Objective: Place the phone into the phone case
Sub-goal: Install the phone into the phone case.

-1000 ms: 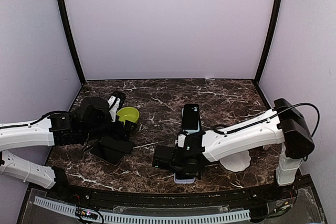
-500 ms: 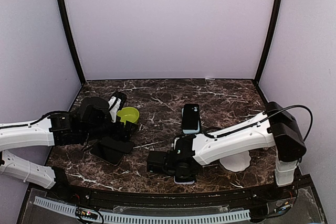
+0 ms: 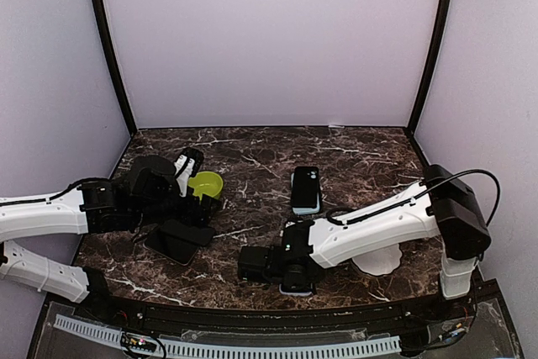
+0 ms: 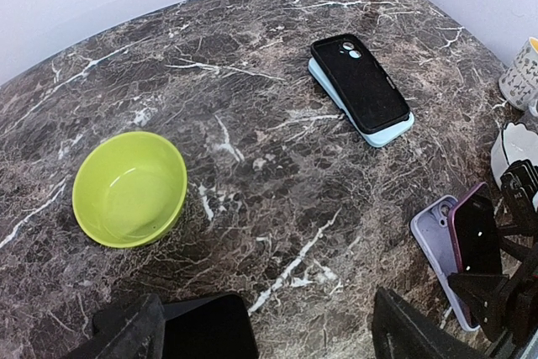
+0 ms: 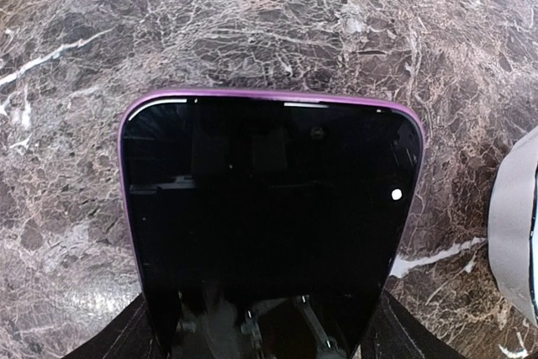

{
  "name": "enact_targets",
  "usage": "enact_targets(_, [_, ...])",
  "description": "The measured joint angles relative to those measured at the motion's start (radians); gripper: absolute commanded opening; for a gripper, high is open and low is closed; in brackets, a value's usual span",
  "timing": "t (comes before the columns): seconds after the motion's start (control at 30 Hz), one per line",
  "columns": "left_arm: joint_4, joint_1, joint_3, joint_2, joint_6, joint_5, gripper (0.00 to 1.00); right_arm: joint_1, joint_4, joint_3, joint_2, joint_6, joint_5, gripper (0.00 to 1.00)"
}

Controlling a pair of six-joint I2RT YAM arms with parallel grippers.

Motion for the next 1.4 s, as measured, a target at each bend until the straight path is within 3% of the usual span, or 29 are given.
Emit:
enact_targets(0.83, [0.0, 0.0, 0.002, 0.0, 0.025, -0.034, 0.87, -0.014, 0.109, -0.083, 0.007, 0.025, 0.031, 0.86])
enact_targets(1.23, [0.0, 0.0, 0.006, -0.004, 0.039, -0.045, 0.87, -0.014, 0.082, -0.102, 0.007, 0.016, 0.039, 0.98])
enact_targets(1.4, [0.0, 0.0, 0.006, -0.009, 0.039, -0.047, 0.87, -0.014, 0.032, -0.073, 0.005, -0.045, 0.034, 0.98])
